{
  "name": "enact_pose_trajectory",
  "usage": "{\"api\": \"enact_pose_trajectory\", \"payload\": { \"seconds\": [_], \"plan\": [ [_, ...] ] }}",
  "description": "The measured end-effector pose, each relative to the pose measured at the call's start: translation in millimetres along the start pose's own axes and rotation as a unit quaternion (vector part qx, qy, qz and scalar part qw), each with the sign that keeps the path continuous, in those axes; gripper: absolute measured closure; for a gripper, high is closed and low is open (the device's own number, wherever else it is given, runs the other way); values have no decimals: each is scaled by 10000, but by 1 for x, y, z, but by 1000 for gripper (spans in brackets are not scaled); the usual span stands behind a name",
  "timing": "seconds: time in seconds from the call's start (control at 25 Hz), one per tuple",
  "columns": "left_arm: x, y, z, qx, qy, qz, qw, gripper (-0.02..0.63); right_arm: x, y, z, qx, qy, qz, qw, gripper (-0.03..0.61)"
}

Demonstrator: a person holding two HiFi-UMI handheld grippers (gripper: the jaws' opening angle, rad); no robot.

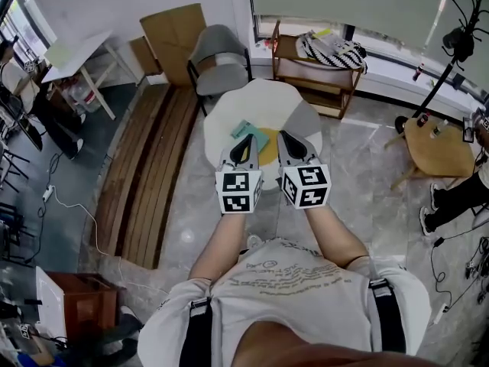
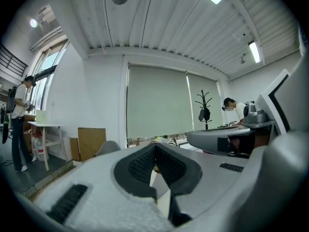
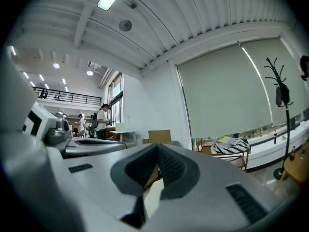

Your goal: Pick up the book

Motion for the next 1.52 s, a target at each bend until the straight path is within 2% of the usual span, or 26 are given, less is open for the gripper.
{"api": "enact_pose_trajectory", "payload": {
  "seconds": [0.28, 0.76, 1.28, 1.52],
  "plan": [
    [-48, 10, -26, 56, -66, -66, 9999, 600, -11, 10, -51, 81, -71, 42, 9999, 551],
    [-124, 2, -46, 101, -121, -143, 9998, 600, -41, 13, -122, 277, -227, 149, 9992, 551],
    [-156, -9, -48, 37, -77, 9, 10000, 600, -59, 3, -147, 155, -252, 161, 9994, 551],
    [-151, -19, -65, -53, -214, 106, 9997, 600, -48, -6, -151, 43, -329, 170, 9993, 551]
  ]
}}
Point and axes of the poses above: the fingertips, and each gripper's own axes: z backward along the fingers, x to its right, y out of its top, the point moved 9 cm from there along z, backward along the fingers, and after that the axes turned 5 degrees about -y, right-handed, at the moved point
